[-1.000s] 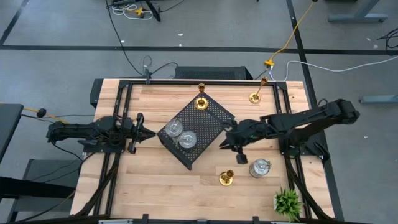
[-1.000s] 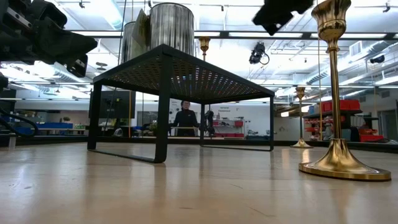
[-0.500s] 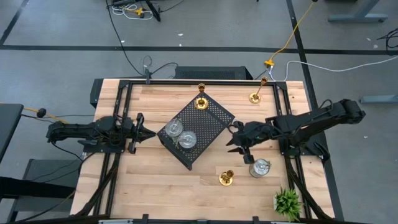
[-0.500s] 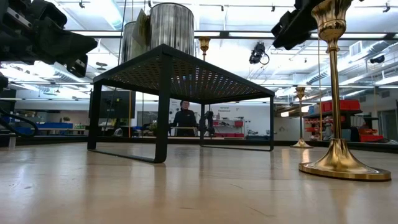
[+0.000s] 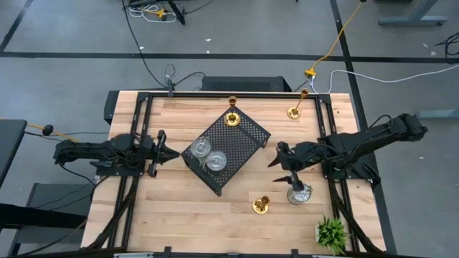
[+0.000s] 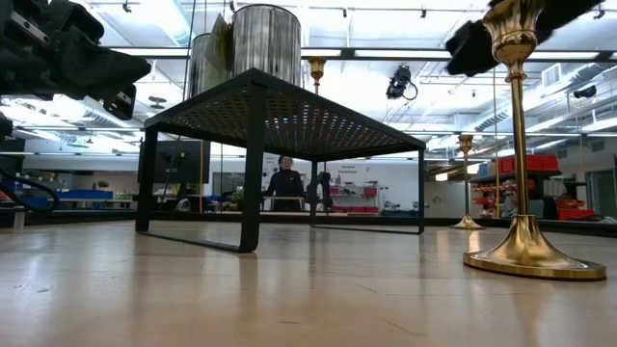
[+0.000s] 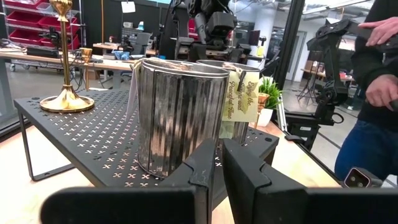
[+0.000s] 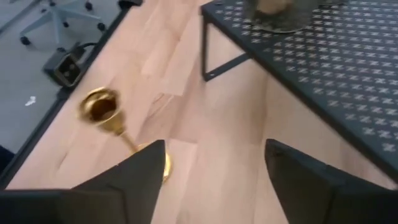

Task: Pick & Place candle stick holders
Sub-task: Put the bottom gold candle holder on the shelf aligned with the other gold candle holder

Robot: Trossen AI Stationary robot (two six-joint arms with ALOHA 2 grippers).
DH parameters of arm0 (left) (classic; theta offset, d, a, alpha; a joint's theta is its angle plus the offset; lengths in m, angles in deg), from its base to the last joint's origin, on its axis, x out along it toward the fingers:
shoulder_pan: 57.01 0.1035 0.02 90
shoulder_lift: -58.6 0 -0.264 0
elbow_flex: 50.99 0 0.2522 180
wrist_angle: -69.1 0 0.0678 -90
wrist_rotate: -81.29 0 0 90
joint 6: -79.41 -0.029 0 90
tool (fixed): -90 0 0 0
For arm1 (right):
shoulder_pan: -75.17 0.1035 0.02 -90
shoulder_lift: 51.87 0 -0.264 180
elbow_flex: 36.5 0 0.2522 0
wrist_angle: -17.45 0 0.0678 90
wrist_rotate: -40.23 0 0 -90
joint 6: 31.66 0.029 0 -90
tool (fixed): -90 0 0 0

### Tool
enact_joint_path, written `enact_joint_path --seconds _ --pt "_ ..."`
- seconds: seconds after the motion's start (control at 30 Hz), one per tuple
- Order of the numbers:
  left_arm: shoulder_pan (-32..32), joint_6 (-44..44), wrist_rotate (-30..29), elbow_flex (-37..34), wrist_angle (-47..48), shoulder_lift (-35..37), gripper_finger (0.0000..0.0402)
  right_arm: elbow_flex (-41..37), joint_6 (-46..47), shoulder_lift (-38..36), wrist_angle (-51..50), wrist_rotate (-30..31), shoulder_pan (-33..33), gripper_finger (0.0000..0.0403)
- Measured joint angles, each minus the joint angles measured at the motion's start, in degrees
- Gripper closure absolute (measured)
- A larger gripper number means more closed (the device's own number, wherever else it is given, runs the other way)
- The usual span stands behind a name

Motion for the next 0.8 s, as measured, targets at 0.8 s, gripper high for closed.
enact_joint_path --seconds 0.8 --pt "0.0 0.0 0.0 0.0 0.0 0.0 0.0362 -9.1 4.4 -0.6 12.6 2.0 12.6 0.0082"
